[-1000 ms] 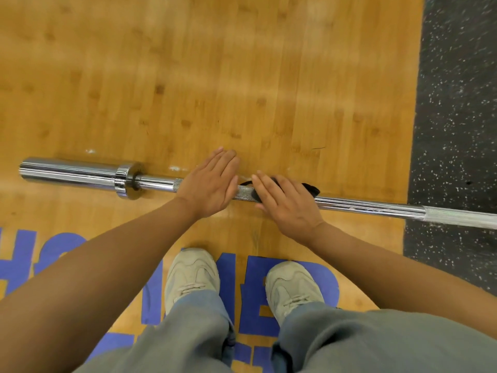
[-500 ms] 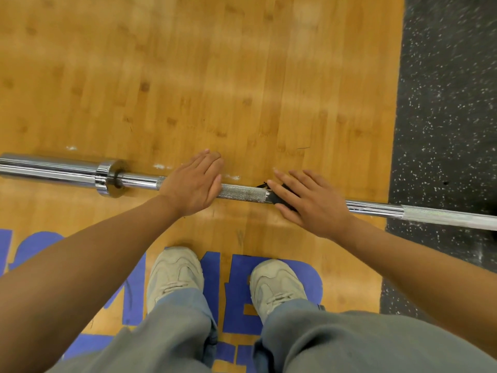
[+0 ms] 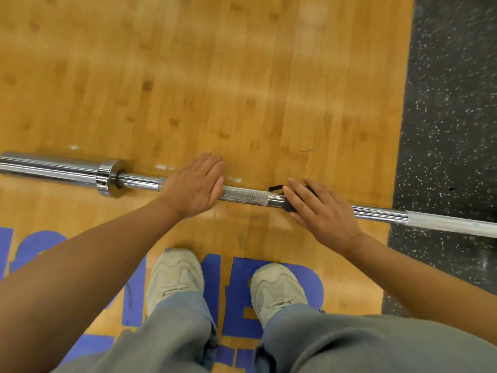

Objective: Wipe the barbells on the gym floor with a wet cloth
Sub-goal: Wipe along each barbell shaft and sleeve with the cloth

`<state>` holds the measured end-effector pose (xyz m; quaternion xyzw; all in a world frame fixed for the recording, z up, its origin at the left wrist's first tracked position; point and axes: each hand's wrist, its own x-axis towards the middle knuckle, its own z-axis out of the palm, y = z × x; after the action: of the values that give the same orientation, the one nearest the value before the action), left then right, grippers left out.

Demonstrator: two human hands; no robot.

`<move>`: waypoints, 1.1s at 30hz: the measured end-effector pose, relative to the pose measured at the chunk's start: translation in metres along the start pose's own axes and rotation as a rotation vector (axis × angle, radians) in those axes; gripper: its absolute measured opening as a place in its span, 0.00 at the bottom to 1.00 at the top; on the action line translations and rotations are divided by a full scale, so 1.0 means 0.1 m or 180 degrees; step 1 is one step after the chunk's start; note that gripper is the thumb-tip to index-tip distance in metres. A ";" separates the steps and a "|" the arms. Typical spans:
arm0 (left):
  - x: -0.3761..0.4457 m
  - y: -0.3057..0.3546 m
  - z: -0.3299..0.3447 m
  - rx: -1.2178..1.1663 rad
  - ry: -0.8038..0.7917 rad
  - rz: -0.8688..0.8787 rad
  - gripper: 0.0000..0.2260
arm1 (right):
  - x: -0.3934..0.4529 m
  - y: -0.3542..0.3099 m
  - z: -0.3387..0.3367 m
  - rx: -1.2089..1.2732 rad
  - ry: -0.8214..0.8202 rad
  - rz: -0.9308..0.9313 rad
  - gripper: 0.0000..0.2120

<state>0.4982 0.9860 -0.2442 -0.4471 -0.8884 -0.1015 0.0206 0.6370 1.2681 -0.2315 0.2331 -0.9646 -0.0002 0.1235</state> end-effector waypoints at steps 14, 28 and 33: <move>-0.02 -0.05 0.00 0.0156 0.0151 0.0546 0.23 | -0.02 0.00 0.01 0.0016 -0.0064 -0.0227 0.22; -0.01 -0.09 -0.03 0.0219 0.0054 0.0894 0.26 | 0.03 -0.06 -0.02 0.0072 -0.0119 0.0077 0.21; -0.02 -0.10 0.00 0.0400 0.0127 0.1020 0.25 | -0.52 0.36 -0.24 -0.0077 -0.0261 0.0330 0.22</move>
<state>0.4917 0.9785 -0.2460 -0.5788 -0.8098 -0.0501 0.0820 0.6715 1.3250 -0.2183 0.1810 -0.9795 -0.0150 0.0865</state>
